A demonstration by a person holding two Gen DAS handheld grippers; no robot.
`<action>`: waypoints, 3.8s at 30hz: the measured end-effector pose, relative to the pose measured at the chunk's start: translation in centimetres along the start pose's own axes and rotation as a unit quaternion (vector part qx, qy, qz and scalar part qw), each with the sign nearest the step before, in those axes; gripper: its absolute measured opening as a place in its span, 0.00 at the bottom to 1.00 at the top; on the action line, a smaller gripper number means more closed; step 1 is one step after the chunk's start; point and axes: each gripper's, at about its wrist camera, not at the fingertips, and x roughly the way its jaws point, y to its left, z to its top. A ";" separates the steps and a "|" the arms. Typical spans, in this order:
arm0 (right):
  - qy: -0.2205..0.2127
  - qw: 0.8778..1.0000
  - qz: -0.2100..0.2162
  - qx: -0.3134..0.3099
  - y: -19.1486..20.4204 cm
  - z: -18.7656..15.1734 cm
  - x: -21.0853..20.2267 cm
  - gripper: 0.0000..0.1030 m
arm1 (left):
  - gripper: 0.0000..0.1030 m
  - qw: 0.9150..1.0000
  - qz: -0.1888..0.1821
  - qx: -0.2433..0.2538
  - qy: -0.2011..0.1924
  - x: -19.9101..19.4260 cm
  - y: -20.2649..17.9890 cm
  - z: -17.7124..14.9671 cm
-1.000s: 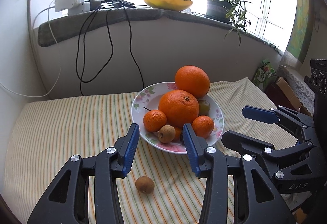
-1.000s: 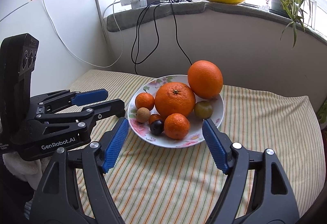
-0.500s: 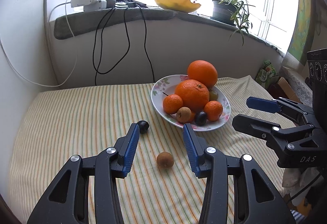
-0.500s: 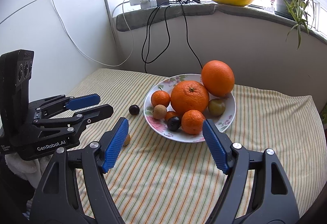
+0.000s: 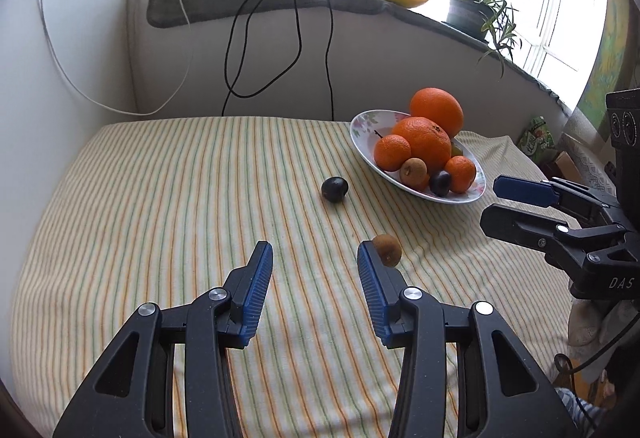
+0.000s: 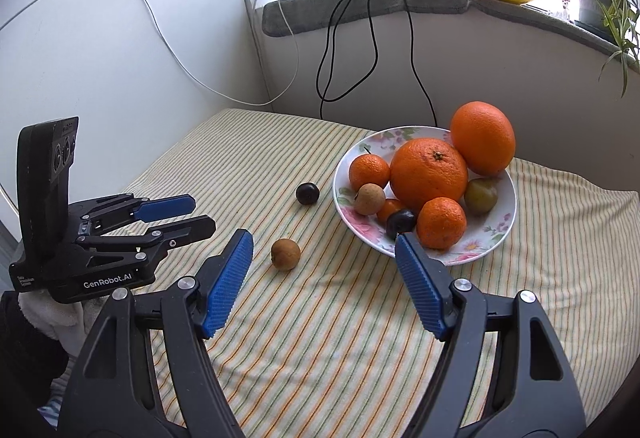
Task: Organize fruits
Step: 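Move the left gripper to the dark plum while the right gripper approaches the kiwi, then close the left gripper on the plum while the right gripper grasps the kiwi, then carry the plum with the left gripper while the right gripper carries the kiwi over the plate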
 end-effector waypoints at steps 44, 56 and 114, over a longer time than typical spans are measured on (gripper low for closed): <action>0.089 0.995 0.035 -0.026 1.8 0.5 9.0 0.32 | 0.25 0.996 -0.031 0.037 0.077 10.1 -0.9 4.5; 0.092 0.995 0.025 -0.036 3.3 0.6 9.7 0.25 | 0.21 0.996 -0.030 0.037 0.073 10.1 -0.9 4.5; -0.040 0.997 -0.031 0.055 -8.9 1.3 -4.0 0.24 | 0.21 0.995 -0.054 0.085 0.003 6.5 -9.0 8.1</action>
